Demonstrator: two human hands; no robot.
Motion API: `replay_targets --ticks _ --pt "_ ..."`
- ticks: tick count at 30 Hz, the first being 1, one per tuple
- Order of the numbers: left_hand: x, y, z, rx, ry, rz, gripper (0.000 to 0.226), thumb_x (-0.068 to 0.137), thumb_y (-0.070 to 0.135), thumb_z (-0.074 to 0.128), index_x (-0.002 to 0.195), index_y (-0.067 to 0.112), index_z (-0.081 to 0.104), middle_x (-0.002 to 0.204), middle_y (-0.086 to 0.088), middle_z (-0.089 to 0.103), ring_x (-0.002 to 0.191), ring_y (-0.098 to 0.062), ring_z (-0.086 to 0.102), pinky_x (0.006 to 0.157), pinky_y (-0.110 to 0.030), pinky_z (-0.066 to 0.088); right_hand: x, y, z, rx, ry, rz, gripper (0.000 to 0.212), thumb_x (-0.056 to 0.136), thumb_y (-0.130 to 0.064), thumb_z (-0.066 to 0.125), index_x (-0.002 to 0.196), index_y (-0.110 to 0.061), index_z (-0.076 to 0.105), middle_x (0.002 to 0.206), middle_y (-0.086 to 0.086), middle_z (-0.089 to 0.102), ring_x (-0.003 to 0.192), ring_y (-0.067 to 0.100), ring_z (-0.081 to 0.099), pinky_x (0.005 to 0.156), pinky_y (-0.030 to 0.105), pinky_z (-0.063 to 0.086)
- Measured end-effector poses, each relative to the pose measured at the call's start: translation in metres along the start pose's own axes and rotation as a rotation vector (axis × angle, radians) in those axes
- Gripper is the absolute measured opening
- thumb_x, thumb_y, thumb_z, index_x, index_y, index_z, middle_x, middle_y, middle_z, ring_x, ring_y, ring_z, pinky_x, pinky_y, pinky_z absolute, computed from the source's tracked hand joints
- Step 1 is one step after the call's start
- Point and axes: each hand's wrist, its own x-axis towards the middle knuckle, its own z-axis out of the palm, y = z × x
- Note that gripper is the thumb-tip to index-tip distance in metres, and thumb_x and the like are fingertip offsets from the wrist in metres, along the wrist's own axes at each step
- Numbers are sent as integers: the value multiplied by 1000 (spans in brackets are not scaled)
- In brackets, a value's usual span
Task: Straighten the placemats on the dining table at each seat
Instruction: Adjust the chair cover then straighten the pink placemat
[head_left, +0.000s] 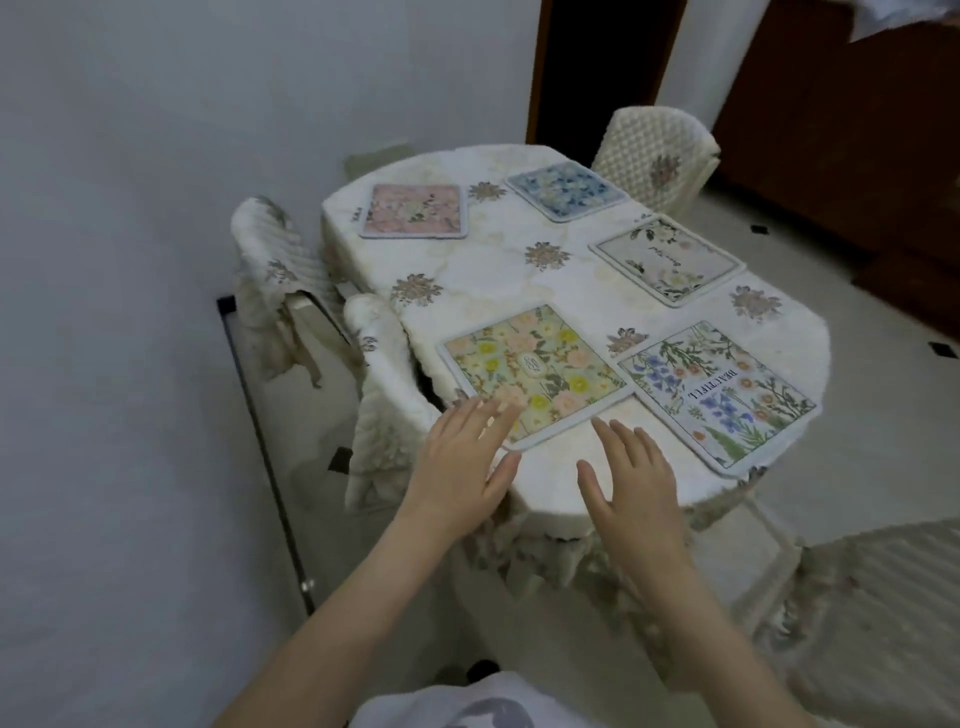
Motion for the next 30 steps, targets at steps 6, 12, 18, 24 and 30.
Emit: replay_targets --ticks 6,12,18,24,30 --pt "-48 -2 -23 16 109 -227 53 94 45 26 142 25 33 147 -2 43 139 -21 33 116 -40 24 8 -34 1 34 -61 -212 52 95 -39 43 143 -22 36 149 2 40 142 25 26 115 42 23" --pt "-100 -3 -28 59 143 -393 54 94 46 25 142 23 36 147 -1 43 139 -17 31 117 -34 20 -7 -63 17 66 -137 -384 50 94 -37 45 141 -21 39 145 2 45 138 26 33 115 44 28" --pt "-124 -22 -28 54 164 -489 53 93 45 27 141 25 37 145 -1 45 137 -20 36 115 -36 24 -7 -90 40 99 -196 -461 54 92 -45 36 140 -21 41 143 2 47 136 25 36 113 44 31" --pt "-104 -82 -36 60 189 -510 53 94 45 26 140 23 37 144 -3 47 136 -22 37 115 -39 28 41 -135 74 59 -211 -519 53 93 -42 39 141 -19 38 145 2 45 136 22 35 114 42 30" --pt "-66 -169 -56 78 191 -513 58 92 50 20 143 24 31 147 -2 43 138 -20 33 115 -37 25 99 -203 109 61 -212 -522 53 94 -41 42 142 -21 37 146 4 43 138 25 32 114 44 30"
